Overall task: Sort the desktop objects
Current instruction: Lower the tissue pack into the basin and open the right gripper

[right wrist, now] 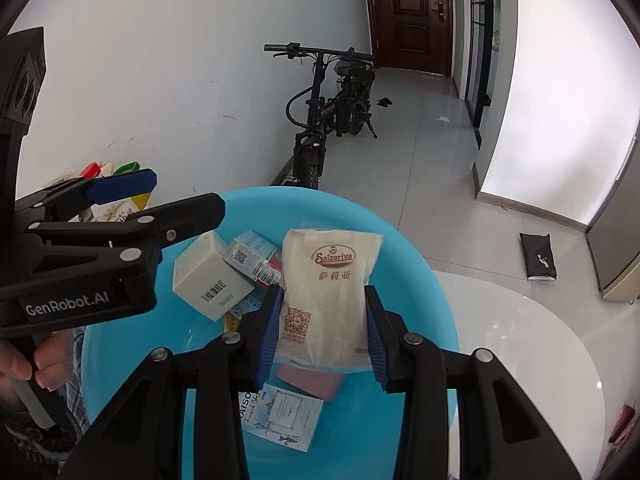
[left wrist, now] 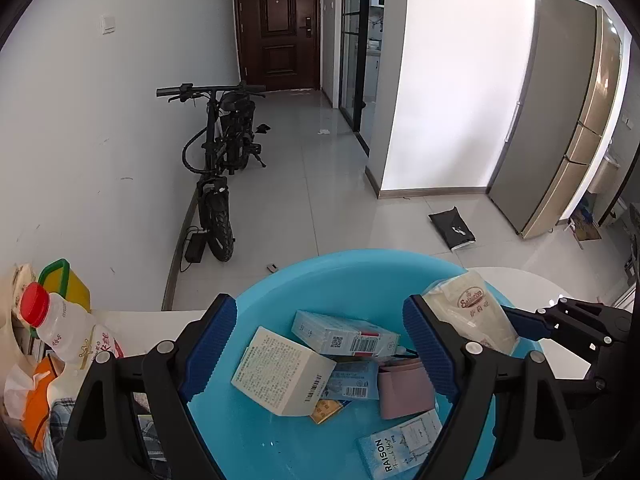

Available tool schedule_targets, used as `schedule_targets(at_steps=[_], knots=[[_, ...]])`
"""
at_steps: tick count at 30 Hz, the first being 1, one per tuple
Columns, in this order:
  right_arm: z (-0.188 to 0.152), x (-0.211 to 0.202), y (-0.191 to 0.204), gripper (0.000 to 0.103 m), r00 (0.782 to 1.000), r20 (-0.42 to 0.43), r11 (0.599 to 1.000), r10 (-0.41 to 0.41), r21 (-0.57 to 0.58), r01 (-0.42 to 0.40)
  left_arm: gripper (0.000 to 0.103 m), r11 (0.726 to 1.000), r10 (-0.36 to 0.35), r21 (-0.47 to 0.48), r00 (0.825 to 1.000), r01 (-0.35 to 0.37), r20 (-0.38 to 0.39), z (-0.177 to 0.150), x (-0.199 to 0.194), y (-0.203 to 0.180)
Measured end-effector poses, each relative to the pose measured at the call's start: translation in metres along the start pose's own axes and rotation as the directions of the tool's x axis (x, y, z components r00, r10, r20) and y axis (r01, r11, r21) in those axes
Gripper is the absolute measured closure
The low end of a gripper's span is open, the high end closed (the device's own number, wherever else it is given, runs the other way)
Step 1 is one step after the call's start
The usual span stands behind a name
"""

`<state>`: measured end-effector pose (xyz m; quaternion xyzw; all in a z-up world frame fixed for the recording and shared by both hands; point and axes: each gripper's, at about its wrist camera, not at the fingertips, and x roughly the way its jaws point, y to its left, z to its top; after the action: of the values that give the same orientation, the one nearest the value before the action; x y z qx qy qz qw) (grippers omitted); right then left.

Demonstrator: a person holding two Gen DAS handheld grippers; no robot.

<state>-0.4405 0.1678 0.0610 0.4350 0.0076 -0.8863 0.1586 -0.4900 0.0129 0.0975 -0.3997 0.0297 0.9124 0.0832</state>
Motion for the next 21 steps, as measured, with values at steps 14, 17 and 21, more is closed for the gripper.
schedule_targets(at_steps=[14, 17, 21], knots=[[0.002, 0.002, 0.003, 0.057, 1.0, -0.006, 1.0, -0.011, 0.027, 0.011, 0.016, 0.999, -0.028, 0.016, 0.999, 0.027, 0.041, -0.014, -0.023, 0.006], [0.002, 0.002, 0.001, 0.035, 1.0, 0.006, 0.999, -0.018, 0.048, 0.017, 0.016, 1.0, -0.018, 0.012, 0.999, 0.018, 0.044, -0.015, -0.027, 0.006], [0.0, -0.005, -0.001, 0.031, 1.0, 0.013, 0.998, -0.022, 0.057, 0.021, 0.016, 1.0, 0.017, 0.026, 0.998, -0.018, 0.056, -0.016, -0.035, 0.004]])
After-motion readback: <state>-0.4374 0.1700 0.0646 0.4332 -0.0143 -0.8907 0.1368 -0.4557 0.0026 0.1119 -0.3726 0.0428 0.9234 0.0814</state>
